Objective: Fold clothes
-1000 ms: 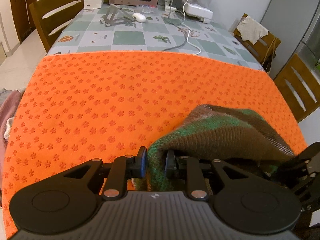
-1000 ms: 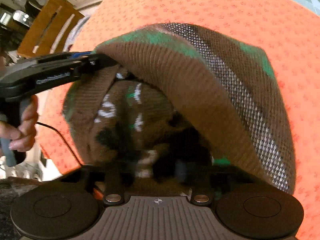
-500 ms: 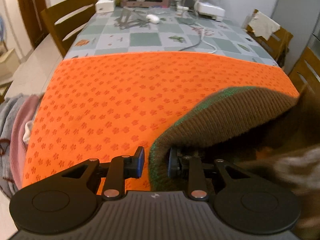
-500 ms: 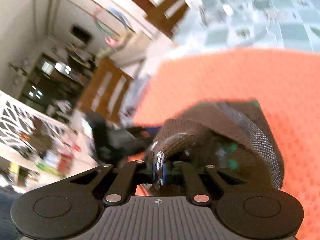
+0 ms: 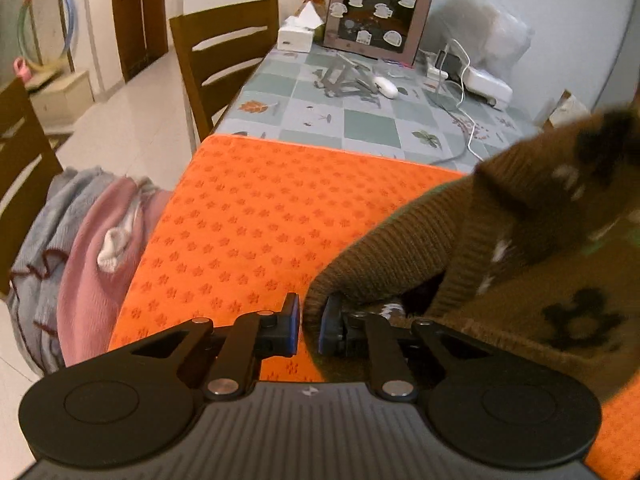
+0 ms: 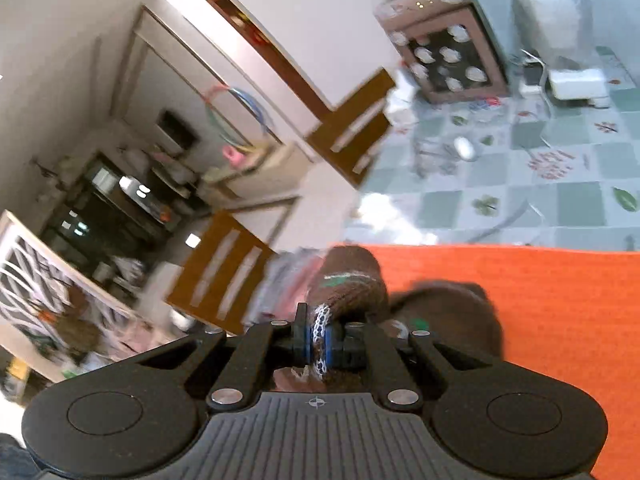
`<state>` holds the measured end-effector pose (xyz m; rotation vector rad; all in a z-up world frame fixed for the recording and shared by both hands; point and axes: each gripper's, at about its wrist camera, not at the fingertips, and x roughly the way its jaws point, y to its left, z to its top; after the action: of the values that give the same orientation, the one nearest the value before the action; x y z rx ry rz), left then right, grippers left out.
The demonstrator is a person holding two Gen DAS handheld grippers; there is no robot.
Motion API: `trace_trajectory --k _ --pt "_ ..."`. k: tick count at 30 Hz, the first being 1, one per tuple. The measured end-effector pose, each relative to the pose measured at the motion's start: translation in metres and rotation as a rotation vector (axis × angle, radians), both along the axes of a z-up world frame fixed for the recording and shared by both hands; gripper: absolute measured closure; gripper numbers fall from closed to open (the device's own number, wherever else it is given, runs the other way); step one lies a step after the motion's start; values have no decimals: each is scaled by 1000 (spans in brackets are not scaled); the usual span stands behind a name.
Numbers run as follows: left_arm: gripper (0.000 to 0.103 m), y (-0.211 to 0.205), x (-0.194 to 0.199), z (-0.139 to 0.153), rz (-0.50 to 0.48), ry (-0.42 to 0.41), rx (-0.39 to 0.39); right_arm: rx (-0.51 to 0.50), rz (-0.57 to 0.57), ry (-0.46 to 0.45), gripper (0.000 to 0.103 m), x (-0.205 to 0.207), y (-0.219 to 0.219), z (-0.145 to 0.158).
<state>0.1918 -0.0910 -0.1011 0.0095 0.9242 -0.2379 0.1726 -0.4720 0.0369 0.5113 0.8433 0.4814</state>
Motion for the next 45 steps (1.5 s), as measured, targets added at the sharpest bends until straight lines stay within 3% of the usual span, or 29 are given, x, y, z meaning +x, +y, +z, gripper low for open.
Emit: trace_trajectory --k 6,9,13,20,21,22,24,29,31,38,45 --pt "87 15 -21 -11 -15 65 -71 -87 -5 151 93 1 3 -74" --pt "87 13 -37 -8 -77 45 -103 -102 13 211 93 -11 5 -104" --pt "86 -2 -48 -3 -165 49 -153 -140 58 243 93 -36 11 -123" --pt "85 -52 -28 -9 -229 100 -223 -240 104 290 93 -79 21 -152" --pt "84 -61 -23 -11 -237 112 -231 -247 104 293 92 -84 22 -155" --pt "76 -69 -18 -13 -241 125 -237 -254 104 296 91 -90 23 -158" --pt "64 -82 -10 -17 -242 146 -247 -262 103 289 89 -96 24 -157" --pt "56 -110 4 -26 -259 193 -254 -274 90 253 79 -104 24 -138" --pt "55 -116 9 -30 -262 219 -256 -273 81 226 72 -105 21 -125" --pt "51 -128 22 -43 -250 282 -293 -260 -12 182 72 -79 0 -97" --pt "51 -149 33 -59 -249 327 -272 -277 -2 224 72 -31 -13 -115"
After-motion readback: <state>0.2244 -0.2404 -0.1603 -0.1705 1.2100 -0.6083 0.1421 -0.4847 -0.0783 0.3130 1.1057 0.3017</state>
